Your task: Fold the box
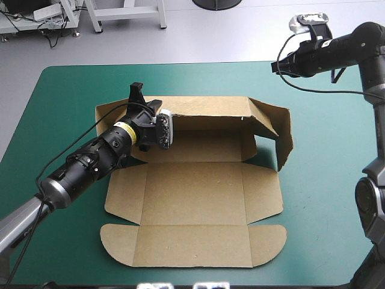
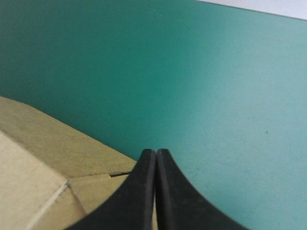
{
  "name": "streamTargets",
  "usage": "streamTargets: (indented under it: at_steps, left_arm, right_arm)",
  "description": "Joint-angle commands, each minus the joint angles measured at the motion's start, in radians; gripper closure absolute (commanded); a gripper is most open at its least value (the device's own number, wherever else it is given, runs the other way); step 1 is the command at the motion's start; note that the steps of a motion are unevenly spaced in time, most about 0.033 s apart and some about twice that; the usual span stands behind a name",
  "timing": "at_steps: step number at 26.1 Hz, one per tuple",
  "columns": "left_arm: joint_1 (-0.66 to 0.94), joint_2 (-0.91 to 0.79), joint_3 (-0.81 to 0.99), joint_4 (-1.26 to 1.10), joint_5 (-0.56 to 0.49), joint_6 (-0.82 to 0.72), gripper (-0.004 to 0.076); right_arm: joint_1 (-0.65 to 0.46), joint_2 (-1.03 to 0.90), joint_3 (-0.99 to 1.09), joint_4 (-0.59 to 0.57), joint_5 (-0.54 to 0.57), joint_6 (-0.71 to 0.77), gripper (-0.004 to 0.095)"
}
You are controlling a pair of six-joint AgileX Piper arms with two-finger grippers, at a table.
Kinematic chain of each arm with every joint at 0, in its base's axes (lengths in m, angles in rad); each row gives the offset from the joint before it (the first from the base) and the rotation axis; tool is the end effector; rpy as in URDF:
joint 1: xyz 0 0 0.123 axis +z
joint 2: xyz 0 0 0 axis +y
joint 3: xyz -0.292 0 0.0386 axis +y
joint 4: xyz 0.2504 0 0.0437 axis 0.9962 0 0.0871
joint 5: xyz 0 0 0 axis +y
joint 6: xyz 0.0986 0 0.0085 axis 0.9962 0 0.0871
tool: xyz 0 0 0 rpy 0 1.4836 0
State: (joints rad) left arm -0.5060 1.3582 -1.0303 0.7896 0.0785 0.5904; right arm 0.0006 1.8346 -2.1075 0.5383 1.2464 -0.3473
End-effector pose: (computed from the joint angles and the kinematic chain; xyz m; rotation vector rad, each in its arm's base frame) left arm 0.2841 -0.1510 0.3484 1.5282 1.1598 0.6486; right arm 0.4005 0.0484 0.4401 -0.4163 2.2985 0.5301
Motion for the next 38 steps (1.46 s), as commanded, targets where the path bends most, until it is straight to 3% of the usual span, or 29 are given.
streamTargets:
  at_steps: [1,11,19,26,38]
  left_arm:
    - [-0.001,-0.033,-0.030,0.003,-0.112,-0.015,0.0733]
    - [-0.001,-0.033,-0.051,-0.008,-0.091,-0.017,0.0733]
    - [-0.001,-0.001,-0.079,0.012,0.035,-0.026,0.0733]
    - [-0.001,0.016,-0.079,0.004,0.022,-0.075,0.0733]
    - [-0.001,0.016,-0.079,0.004,0.030,-0.076,0.0733]
  right_arm:
    - [0.003,0.001,-0.035,0.065,0.009,0.008,0.0928]
    - [0.042,0.026,0.103,0.068,0.013,0.004,0.0928]
    - [0.065,-0.054,0.289,0.169,0.013,-0.107,0.0928]
    - [0.065,-0.123,0.389,0.129,0.013,-0.143,0.0928]
    - [0.065,-0.125,0.556,0.169,-0.008,-0.322,0.0928]
